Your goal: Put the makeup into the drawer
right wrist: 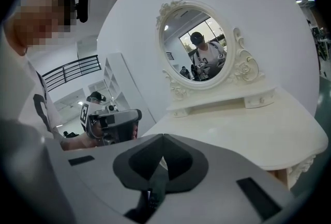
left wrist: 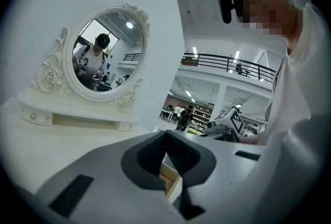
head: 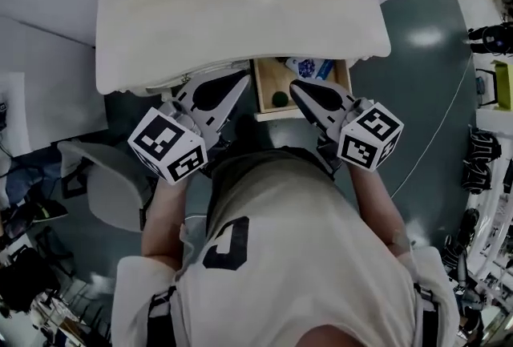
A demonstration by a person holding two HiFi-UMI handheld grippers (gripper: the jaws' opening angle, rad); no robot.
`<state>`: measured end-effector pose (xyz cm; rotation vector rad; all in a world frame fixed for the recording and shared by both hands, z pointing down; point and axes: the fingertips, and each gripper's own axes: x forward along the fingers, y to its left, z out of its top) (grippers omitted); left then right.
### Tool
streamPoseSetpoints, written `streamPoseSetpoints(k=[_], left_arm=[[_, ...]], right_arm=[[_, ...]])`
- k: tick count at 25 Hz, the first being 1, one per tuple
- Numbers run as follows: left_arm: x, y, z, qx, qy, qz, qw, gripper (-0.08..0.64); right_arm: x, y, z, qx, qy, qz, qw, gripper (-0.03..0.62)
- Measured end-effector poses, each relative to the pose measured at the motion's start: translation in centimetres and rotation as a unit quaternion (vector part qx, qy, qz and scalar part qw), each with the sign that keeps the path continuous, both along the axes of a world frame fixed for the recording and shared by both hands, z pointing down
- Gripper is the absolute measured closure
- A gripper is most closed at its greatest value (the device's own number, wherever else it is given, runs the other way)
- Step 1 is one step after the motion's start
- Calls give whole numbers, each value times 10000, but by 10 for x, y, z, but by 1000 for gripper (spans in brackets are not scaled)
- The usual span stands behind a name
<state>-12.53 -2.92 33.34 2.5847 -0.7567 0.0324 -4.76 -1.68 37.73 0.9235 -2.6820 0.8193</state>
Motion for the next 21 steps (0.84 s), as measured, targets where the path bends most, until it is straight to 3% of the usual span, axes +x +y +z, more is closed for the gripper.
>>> streamPoseSetpoints(k=[8,21], left_arm=[[32,34,2,130,-362,43,9992,529],[160,86,-18,239,-283,394,9985,529]], right_arm=[[29,29,-4,138,-155,-90,9997,565],[165,99,-24,445,-541,556,9960,565]])
